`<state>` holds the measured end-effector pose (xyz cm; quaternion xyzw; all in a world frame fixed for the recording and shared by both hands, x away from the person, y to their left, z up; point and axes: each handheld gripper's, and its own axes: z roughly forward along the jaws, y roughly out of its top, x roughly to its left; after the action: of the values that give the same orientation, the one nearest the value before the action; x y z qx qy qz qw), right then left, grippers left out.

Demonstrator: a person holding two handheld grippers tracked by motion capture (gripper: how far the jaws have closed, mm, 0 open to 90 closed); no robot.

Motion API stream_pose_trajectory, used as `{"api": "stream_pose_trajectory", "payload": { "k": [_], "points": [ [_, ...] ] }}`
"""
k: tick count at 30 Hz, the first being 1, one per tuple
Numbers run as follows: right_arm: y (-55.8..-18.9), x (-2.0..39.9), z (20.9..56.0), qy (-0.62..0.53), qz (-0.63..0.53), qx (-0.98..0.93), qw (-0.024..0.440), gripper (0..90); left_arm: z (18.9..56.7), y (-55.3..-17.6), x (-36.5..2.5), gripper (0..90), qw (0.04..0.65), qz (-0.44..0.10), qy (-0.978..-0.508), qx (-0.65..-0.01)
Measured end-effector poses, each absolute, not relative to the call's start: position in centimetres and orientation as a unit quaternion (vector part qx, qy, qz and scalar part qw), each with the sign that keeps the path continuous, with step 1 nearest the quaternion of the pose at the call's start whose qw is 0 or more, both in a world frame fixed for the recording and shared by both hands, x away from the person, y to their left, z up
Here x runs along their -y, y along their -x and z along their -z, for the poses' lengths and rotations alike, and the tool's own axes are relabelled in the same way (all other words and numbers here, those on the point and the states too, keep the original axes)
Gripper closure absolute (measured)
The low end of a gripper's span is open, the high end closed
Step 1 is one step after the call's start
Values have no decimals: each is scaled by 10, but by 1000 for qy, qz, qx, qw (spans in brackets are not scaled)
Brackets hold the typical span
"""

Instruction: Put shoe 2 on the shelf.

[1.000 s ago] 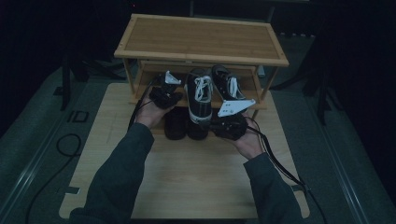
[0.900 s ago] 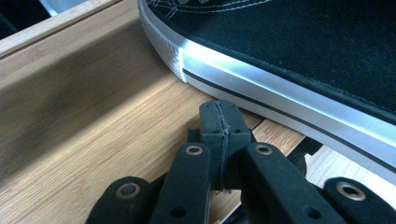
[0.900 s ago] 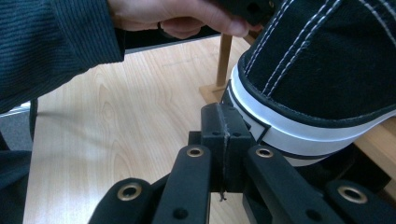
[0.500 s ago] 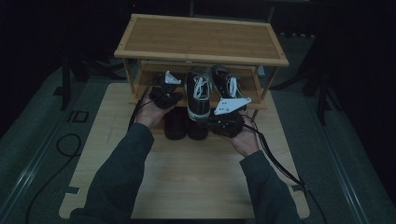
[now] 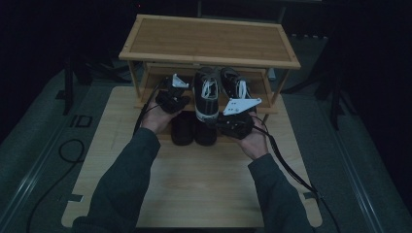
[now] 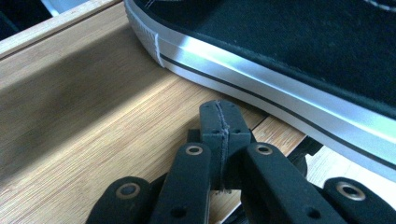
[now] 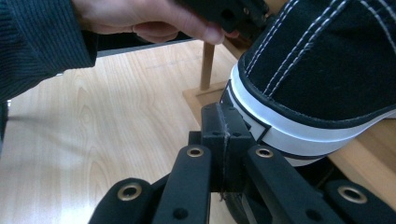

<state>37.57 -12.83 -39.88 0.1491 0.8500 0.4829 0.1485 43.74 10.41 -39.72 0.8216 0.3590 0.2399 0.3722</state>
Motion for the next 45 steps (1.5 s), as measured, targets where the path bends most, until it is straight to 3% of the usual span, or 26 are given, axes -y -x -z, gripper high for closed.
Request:
{"api": "stream_pose_trajectory", "payload": {
  "k": [39,42,45],
  "points": [
    [-397,99,407,-187,-448,-848,212,898,397,-438,-105,900,376,-236,-820,-361],
    [-396,98,408,-186,-448,-850,207,841,398,-438,-106,900,378,-235,-820,-359],
    [-394,98,407,-187,-440,-852,214,841,398,-439,-106,900,379,-233,-820,-359]
  ]
}}
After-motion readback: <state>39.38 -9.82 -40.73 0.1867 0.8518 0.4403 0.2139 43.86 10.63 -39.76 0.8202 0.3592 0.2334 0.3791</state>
